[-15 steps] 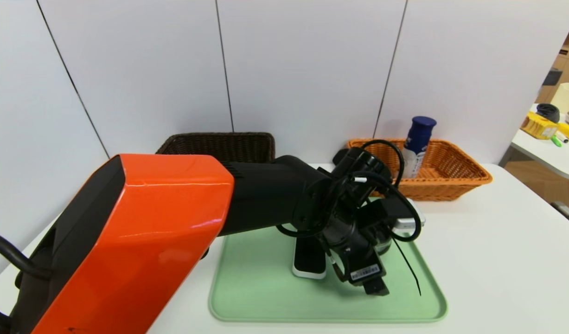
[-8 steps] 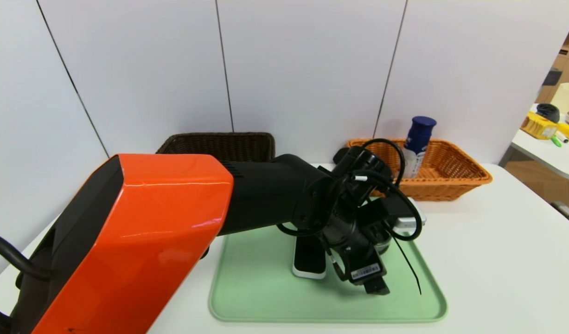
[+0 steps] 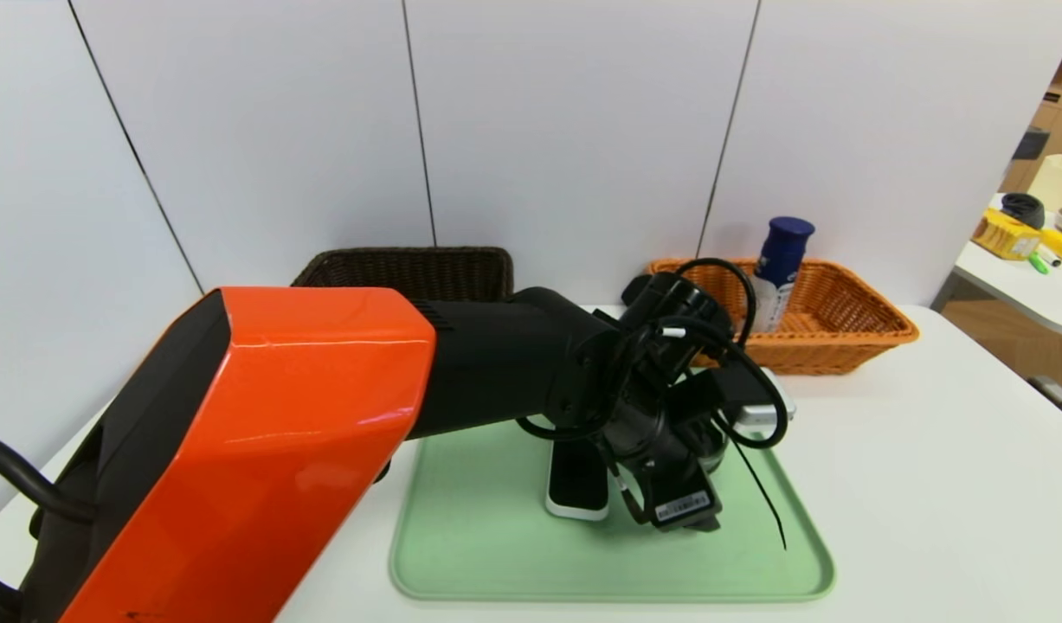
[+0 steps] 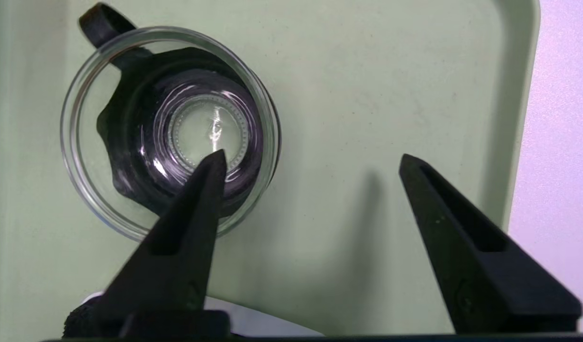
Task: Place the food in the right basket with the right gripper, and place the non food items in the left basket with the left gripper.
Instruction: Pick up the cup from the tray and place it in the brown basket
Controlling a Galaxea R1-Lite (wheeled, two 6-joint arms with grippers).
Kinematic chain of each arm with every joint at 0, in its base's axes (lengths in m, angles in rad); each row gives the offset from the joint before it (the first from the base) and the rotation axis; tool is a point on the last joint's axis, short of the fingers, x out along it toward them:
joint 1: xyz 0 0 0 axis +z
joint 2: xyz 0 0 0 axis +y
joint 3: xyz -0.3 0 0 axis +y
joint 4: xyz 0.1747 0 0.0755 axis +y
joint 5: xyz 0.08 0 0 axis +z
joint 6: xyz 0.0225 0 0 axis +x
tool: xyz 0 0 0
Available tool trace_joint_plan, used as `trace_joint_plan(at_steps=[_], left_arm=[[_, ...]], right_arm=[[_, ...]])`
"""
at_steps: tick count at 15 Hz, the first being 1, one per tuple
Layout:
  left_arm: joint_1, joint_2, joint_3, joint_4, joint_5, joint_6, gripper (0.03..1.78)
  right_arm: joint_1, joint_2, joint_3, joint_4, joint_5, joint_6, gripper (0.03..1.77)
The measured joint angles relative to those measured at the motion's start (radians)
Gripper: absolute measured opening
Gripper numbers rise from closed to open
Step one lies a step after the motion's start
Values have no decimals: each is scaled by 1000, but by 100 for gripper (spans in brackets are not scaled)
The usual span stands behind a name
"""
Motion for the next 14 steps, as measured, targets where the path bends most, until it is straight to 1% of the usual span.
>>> trace_joint_plan(at_steps=[4,5,6,12,13,14], left_arm=[[0,1,0,-3,0,0,71],[0,1,0,-4,0,0,17],[0,0,-2,-8,-1,0,9],[0,-10,-3,-2,0,0,9],[0,-17,-7,-1,5,0,9],[1,-26,-8,-2,23,0,9]], right_arm=[[0,0,0,0,0,0,169],[0,0,0,0,0,0,169],[0,0,0,0,0,0,169],[0,0,0,0,0,0,169],[0,0,0,0,0,0,169],[0,0,0,0,0,0,169]])
